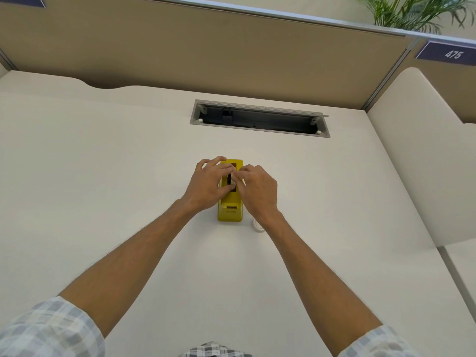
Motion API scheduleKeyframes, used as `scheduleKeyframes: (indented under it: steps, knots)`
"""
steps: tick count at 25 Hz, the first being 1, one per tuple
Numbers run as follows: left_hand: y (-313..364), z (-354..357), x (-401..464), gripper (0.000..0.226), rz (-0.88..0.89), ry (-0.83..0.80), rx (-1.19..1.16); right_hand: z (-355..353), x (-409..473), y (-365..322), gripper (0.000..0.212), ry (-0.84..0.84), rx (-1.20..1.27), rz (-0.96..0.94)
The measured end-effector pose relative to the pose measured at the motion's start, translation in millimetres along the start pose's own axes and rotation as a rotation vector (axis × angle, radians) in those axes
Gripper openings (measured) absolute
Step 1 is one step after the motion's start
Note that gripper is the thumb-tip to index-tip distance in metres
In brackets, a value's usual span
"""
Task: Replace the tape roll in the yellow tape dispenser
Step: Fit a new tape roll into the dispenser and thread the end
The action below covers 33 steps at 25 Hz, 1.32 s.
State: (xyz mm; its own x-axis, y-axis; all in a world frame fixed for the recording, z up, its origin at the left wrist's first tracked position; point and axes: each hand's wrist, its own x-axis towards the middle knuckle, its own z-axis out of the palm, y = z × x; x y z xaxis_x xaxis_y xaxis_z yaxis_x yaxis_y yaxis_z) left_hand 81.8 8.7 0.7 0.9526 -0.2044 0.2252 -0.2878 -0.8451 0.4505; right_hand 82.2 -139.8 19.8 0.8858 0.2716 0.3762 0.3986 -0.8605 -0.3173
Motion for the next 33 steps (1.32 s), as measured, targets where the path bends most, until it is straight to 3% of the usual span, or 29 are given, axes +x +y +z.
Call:
scheduleKeyframes:
  steps: [9,18,33]
  knots:
    - [5,-1,-3,0.042,-0.015,-0.016,0.006,13,3,3,0.008,0.026,-0.154,-0.159]
    - [3,-10,-5,0.04,-0.047,-0.078,-0.24,19,-7,3,0.007,0.046,-0.083,-0.087]
    - [0,-3,-9,0.054,-0.134,-0.052,-0.288,19,-28,3,0.012,-0.002,-0.026,-0.024]
